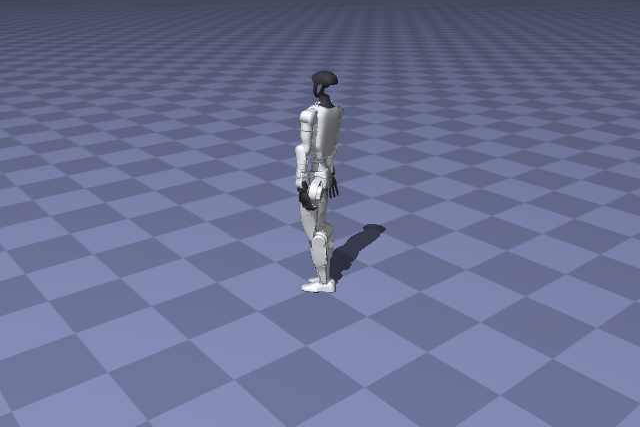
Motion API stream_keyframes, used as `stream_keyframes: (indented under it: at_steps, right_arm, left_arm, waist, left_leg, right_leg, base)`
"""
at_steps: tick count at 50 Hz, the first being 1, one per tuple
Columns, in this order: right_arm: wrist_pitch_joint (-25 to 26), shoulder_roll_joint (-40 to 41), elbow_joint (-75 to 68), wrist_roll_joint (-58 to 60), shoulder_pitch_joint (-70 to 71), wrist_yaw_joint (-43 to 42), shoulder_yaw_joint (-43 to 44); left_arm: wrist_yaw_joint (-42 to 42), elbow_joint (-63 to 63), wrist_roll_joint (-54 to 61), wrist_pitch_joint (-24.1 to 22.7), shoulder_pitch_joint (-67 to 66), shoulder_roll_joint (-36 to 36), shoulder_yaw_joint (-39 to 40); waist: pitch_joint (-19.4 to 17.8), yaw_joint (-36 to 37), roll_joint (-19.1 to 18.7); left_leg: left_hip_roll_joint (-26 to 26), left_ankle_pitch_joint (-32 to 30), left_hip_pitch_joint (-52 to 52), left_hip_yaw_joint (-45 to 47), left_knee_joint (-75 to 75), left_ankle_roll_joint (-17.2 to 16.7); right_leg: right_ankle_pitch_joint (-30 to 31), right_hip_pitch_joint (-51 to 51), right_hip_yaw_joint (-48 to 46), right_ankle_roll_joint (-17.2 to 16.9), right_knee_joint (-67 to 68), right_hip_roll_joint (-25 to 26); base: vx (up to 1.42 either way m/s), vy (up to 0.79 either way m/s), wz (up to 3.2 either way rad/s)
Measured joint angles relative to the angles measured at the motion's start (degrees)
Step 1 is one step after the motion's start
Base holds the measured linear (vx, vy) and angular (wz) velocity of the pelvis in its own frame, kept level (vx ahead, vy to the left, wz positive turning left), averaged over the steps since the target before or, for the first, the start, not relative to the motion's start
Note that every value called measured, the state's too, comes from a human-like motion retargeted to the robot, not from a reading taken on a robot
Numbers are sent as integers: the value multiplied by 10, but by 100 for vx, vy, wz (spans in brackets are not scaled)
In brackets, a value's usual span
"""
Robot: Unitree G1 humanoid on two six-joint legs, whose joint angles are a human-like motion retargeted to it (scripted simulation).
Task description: In place motions
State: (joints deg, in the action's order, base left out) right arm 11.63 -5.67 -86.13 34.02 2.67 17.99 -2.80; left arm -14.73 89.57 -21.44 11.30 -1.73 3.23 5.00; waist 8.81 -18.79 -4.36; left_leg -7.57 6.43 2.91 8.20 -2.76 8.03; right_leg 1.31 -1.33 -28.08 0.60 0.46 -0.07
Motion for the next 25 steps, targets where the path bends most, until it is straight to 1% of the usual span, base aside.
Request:
stream_keyframes:
  at_steps: [25]
  right_arm:
    - [0, 0, -1, 1, 1, 1, -1]
  left_arm:
    - [0, 1, 3, 0, 0, 0, 0]
  waist:
    - [0, -2, 0]
  left_leg:
    - [1, -1, 1, -3, -2, -1]
  right_leg:
    - [0, 0, -4, -1, 1, -2]
  base:
    - [0, 0, 0]
